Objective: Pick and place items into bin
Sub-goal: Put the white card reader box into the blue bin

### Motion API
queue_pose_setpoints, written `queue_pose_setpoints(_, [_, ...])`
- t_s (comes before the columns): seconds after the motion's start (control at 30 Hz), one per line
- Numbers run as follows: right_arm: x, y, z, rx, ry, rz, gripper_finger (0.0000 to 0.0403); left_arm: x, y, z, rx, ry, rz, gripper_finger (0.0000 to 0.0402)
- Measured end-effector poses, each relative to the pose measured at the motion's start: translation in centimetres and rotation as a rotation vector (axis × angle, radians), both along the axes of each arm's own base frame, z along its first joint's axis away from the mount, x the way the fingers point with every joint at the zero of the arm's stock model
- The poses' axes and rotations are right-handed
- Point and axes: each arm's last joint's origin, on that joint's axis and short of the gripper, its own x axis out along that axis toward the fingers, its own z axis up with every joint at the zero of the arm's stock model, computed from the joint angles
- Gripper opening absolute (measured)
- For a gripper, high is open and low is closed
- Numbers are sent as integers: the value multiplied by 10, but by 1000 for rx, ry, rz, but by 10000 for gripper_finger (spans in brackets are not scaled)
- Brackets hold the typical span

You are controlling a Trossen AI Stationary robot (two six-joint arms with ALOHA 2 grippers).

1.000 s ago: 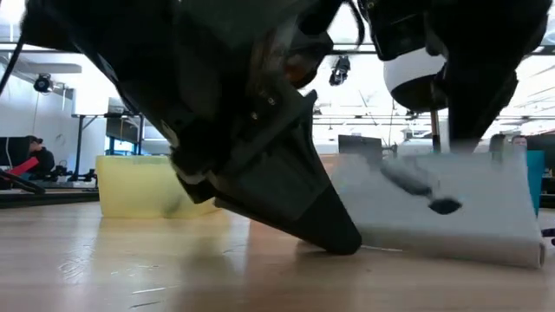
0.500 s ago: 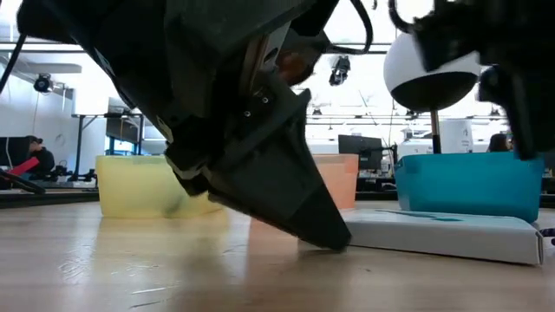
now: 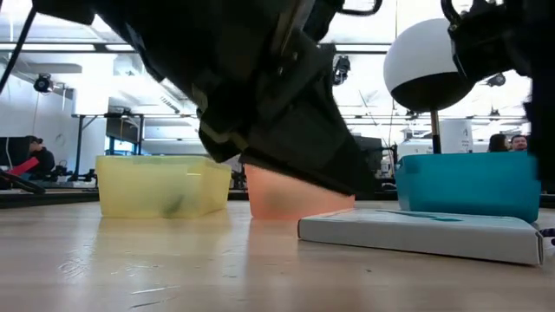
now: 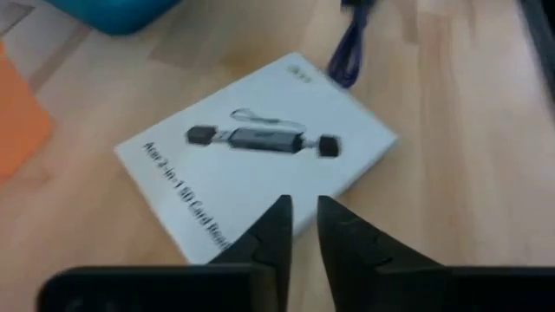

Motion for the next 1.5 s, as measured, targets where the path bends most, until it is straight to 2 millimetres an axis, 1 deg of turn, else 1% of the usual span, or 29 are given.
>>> queue_pose_setpoints(0.13, [-4, -5, 6, -22, -34, -11, 216, -1, 1, -2, 66, 19, -57, 89])
queue_pose_setpoints(0.2, [-5, -7, 3, -40, -38, -10, 222, 0, 2, -2, 80, 21, -87, 106])
queue_pose_setpoints(0.27, [-8, -9, -2, -48, -29, -14, 225, 1, 4, -3, 78, 27, -90, 114])
queue_pose_setpoints(0.43, [-10, -12, -18, -2, -75, -61, 226, 3, 14, -11, 89, 48, -68, 105])
queue_pose_setpoints(0.5, [-10, -12, -18, 17, -112, -82, 226, 4, 14, -13, 90, 46, -63, 97])
queue_pose_setpoints(0.67, [-9, -13, -20, 3, -125, -128, 226, 5, 16, -13, 79, 49, -71, 84])
queue_pose_setpoints(0.8, [-4, -9, -12, 17, -149, -140, 226, 4, 16, -15, 69, 60, -86, 84])
queue_pose_setpoints(0.9, [0, -5, -3, 17, -148, -101, 226, 2, 15, -16, 66, 65, -93, 83])
queue_pose_setpoints(1.0, [2, -3, 11, -37, -99, -51, 226, 2, 14, -16, 66, 67, -96, 83])
queue_pose_setpoints(1.13, [-1, -2, 32, -133, 6, -27, 226, 1, 15, -18, 64, 78, -104, 83])
queue_pose_setpoints(1.23, [-1, 0, 37, -123, 25, -62, 226, -1, 15, -21, 51, 83, -99, 83])
queue_pose_setpoints(1.33, [-2, 3, 32, -66, 16, -111, 226, -7, 15, -26, 3, 93, -65, 83])
queue_pose_setpoints(1.5, [0, 8, 8, 26, -11, -165, 226, -14, 13, -33, -8, 99, -62, 83])
